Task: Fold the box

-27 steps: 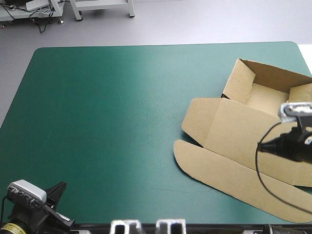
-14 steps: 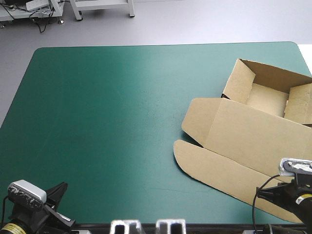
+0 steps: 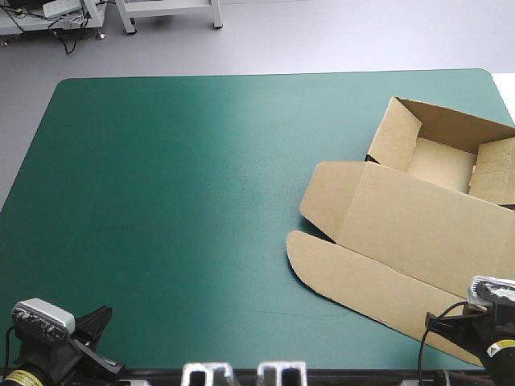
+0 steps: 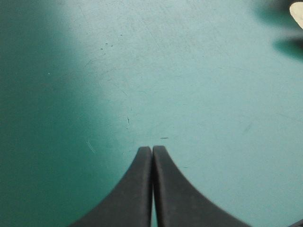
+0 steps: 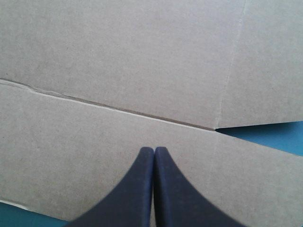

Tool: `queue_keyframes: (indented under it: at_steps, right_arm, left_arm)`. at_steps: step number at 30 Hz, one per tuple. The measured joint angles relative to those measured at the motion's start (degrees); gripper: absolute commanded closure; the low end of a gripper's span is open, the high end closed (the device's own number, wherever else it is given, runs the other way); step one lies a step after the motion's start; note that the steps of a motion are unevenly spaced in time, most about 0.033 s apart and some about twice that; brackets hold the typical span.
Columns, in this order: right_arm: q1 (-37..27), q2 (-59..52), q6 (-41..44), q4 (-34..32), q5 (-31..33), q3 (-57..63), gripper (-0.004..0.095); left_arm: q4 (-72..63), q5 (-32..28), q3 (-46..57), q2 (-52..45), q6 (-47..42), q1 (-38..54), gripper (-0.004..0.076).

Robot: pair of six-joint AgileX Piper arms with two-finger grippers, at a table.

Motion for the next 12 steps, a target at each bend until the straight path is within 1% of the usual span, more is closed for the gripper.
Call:
queue_keyframes:
  at_steps: [12]
  right_arm:
    - [0.00,0.00,0.04,0.12,-0.24,0.11,0.0923]
  left_arm:
    - [-0.13,0.00,0.00,0.00,0.00,0.00,0.0734]
